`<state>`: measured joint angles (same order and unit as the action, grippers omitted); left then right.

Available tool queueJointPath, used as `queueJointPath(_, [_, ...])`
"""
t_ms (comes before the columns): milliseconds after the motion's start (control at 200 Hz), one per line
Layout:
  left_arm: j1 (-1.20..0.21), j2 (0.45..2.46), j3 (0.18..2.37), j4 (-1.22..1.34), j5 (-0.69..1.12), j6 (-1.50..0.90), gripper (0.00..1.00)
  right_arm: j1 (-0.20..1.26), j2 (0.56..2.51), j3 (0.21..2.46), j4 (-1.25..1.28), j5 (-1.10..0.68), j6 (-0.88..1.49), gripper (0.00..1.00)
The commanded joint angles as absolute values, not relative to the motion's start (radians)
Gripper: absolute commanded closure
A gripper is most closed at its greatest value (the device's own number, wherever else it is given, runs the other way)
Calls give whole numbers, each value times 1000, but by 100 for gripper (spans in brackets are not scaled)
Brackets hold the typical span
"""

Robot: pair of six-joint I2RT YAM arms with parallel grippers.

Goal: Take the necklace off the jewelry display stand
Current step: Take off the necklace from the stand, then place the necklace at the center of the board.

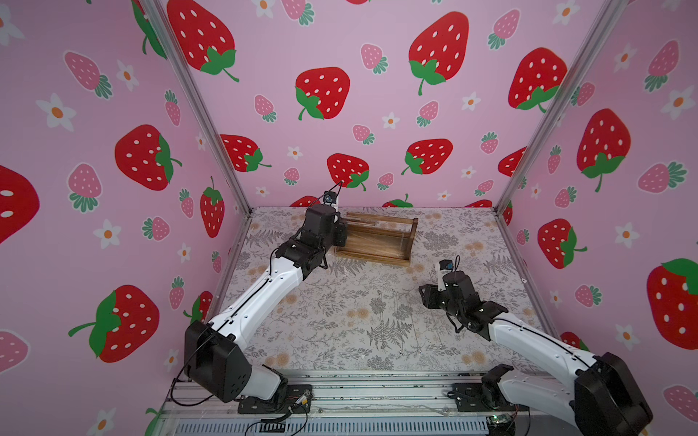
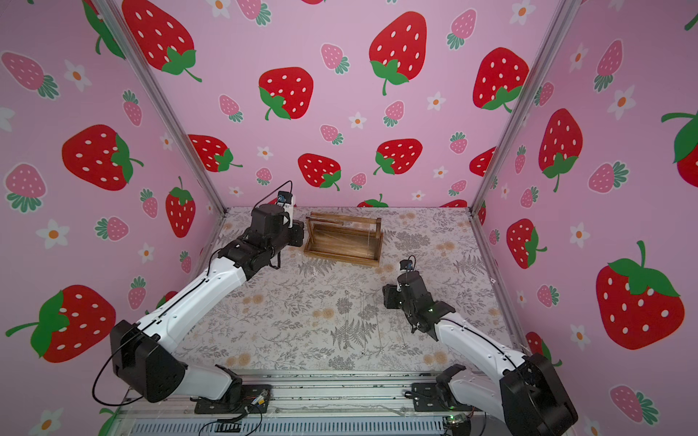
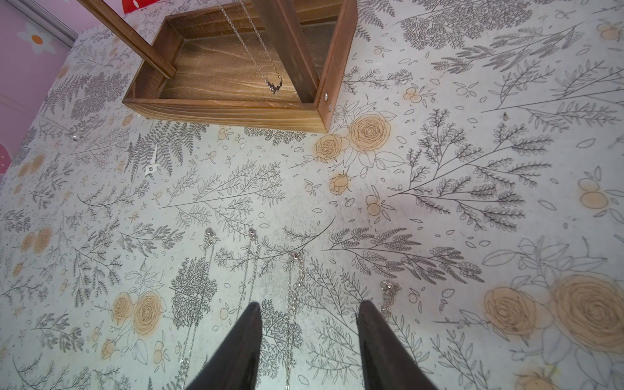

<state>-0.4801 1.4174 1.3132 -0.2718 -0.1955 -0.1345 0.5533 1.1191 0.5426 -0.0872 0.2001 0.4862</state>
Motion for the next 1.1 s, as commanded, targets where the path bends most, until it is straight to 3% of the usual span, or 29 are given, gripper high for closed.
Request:
queueJointPath(0, [-524,1353,1287,-331,-86,-173,100,548,1124,559,-84,191,483,52])
queueJointPath(105, [-564,1287,1286,-391,-58,-187,100,548,1126,558,-86,198,479,52])
queueJointPath(460, [-664,1184,1303,-575,304,-244,100,548,1122,559,-89,207,476,52])
queueJointPath(1096, [-849,1043,1118,-614,223,-356,100,548,1126,555,-92,221,460,51])
